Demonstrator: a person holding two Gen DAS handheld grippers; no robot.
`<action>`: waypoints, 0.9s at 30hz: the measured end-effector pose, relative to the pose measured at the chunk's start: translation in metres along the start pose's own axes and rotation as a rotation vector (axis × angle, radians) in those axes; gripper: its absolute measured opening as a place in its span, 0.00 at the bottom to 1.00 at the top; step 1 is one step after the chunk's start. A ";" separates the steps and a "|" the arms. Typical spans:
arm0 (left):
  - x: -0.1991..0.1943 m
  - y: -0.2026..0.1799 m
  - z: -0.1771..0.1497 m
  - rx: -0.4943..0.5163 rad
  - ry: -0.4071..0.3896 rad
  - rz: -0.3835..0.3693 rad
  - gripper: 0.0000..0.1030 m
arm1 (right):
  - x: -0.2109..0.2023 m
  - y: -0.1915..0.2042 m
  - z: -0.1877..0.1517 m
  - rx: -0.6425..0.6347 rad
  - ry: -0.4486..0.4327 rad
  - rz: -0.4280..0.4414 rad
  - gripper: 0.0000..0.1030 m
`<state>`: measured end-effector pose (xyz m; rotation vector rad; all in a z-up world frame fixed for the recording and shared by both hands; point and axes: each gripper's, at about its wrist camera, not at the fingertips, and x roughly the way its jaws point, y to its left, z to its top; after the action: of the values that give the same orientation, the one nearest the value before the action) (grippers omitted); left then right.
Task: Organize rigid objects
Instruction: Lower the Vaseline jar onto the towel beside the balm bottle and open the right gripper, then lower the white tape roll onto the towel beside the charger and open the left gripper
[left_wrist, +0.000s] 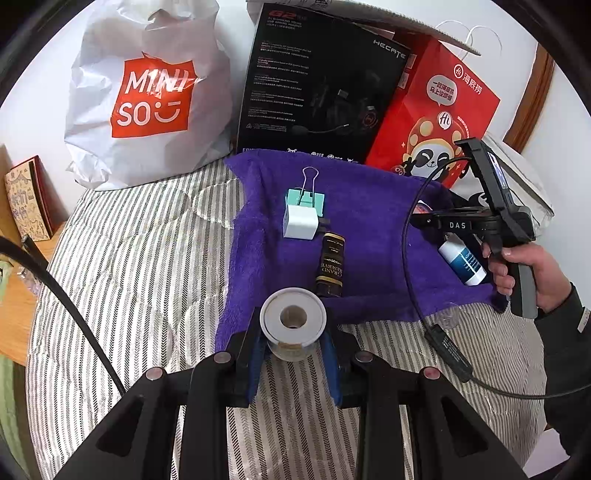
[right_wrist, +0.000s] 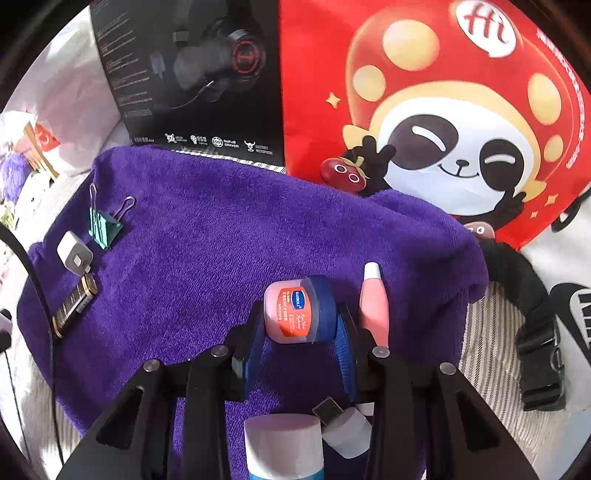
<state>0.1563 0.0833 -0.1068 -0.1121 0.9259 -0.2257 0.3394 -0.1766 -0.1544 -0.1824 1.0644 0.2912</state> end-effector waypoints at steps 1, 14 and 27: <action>0.000 0.000 0.000 -0.001 0.001 0.001 0.26 | 0.000 -0.002 0.000 0.005 -0.001 0.006 0.39; 0.001 -0.002 0.007 -0.025 0.008 -0.011 0.26 | -0.074 -0.029 -0.027 0.035 -0.057 0.015 0.53; 0.032 -0.001 0.041 0.016 0.024 -0.005 0.26 | -0.125 -0.019 -0.095 0.072 -0.074 0.057 0.56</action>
<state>0.2073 0.0750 -0.1071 -0.0976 0.9475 -0.2394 0.2100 -0.2404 -0.0895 -0.0767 1.0060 0.3082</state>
